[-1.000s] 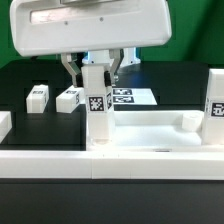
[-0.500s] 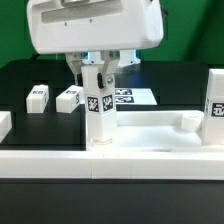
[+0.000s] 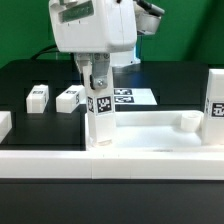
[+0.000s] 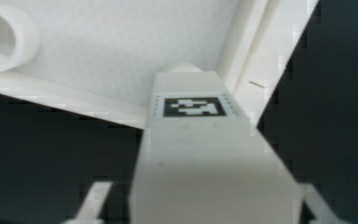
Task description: Assemble desk
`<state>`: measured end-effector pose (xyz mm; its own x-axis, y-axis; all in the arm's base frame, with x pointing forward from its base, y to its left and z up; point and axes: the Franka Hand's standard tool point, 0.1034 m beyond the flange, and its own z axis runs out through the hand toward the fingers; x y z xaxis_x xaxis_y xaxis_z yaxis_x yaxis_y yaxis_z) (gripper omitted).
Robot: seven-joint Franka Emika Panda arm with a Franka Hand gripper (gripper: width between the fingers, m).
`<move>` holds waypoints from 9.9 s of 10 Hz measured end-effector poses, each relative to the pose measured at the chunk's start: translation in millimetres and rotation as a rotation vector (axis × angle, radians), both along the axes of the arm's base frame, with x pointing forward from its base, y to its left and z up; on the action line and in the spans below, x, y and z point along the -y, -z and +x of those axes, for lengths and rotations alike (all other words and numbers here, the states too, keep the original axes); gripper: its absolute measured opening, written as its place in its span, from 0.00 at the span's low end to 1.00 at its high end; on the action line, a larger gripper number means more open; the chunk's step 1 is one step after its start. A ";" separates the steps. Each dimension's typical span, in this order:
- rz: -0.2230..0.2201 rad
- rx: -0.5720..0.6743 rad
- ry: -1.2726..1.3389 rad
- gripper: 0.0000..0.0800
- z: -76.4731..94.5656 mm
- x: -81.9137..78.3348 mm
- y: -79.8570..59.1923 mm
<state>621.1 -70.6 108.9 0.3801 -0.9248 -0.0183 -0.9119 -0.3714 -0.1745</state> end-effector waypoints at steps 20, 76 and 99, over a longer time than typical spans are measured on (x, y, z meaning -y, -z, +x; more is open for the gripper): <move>-0.217 0.098 -1.336 0.36 0.0 -9.4 0.4; -0.079 -0.030 -0.315 0.36 0.4 -10.0 8.4; -0.241 0.002 -1.514 0.81 2.0 -9.2 5.8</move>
Offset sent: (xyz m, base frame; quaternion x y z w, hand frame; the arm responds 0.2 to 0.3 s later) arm 0.0006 0.0097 0.0044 -0.0158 0.0002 -0.3020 0.9532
